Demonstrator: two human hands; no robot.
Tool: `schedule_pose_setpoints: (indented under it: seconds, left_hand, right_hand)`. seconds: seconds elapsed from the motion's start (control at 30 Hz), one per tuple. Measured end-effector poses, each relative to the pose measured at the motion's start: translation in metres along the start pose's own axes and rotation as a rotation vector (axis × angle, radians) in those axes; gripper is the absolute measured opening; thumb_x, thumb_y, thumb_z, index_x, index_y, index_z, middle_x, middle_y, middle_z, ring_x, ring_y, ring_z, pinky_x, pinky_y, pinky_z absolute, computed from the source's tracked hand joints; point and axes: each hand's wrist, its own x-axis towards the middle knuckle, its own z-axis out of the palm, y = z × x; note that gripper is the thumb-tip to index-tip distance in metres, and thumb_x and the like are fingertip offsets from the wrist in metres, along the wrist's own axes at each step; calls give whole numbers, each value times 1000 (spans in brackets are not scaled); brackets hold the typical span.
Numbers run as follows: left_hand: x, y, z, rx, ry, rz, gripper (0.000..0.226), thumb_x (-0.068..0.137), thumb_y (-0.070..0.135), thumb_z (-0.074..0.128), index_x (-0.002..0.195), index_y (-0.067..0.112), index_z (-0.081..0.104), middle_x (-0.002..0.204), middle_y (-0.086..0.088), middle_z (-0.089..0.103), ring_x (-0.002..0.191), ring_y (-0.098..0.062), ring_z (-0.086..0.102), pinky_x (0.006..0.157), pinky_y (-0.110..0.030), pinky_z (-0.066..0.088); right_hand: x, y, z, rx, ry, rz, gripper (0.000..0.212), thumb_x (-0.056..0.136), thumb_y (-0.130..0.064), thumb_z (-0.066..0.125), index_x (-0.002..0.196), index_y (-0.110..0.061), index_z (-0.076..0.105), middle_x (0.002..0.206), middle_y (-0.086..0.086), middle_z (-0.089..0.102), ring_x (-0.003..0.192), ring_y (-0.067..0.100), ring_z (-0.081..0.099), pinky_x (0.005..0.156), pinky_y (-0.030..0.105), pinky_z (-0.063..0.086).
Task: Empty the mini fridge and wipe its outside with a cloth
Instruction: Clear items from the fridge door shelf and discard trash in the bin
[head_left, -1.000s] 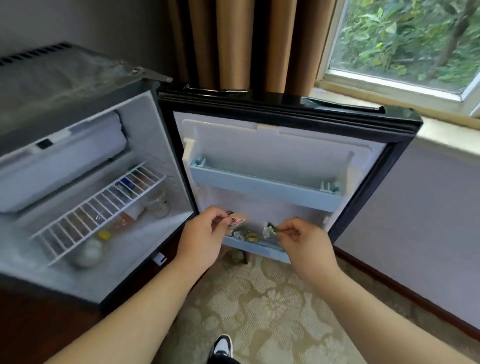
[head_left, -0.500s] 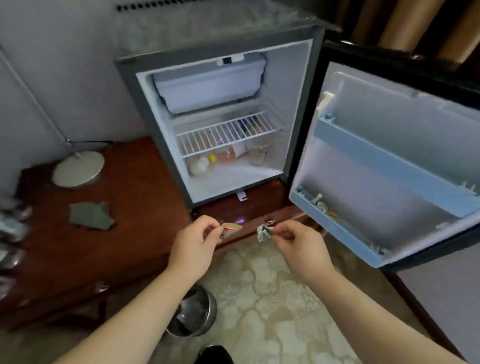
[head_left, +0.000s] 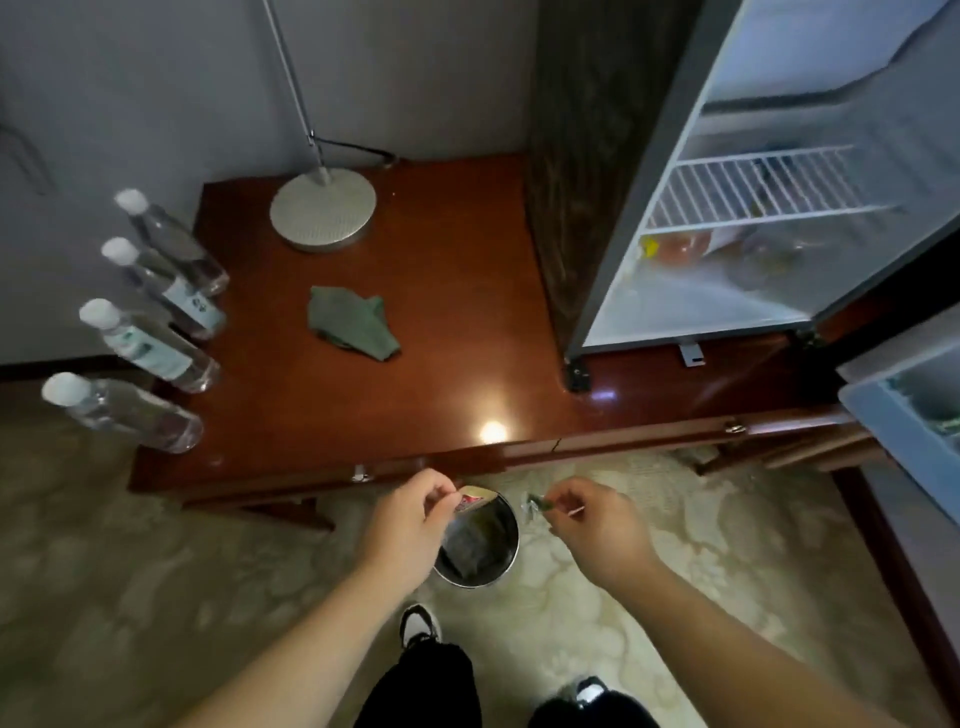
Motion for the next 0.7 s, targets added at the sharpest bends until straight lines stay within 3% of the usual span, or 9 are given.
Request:
schedule_pose_setpoints:
  seconds: [0.27,0.37,0.5,0.63,0.7]
  left_hand:
    - [69,-130,63,100,-185,-61,10,94,39,63,85,39,59,73,17,68,66,-4,64,64,-36,55]
    - [95,-186,116,154,-233,-74,12,95,42,62,84,38,58,73,15,68,64,-2,62,59,-27,50]
    - [128,-251,176,186,-311,-84,10,95,41,61,86,36,59,74,13,64,67,-3,58,61,-29,47]
    - [139,-273,200,196,-356,-85,8,95,40,62,102,36,62,96,20,67,88,-2,62,70,-22,46]
    - [132,-264,193,178,-345,-90,11,95,38,64,105,36,63,96,20,67,87,0,61,70,-20,44]
  right_hand:
    - [74,63,121,-46,-55,145,21,91,-21,63,78,-37,66,76,-13,70,69,8,70,66,35,58]
    - [116,109,171,-113,-95,127,19,93,-22,59,83,-38,64,81,-13,69,72,8,66,61,29,55]
    - [164,166,232,-159,-149,123,18,93,-22,54,96,-31,69,86,-9,70,71,11,61,60,23,46]
    - [182,194,254,-150,-206,141,11,89,-25,65,96,-33,69,96,-8,71,89,16,66,73,24,50]
    - [173,189,243,-111,-218,153,15,86,-27,72,100,-30,70,100,-12,70,95,12,66,80,23,51]
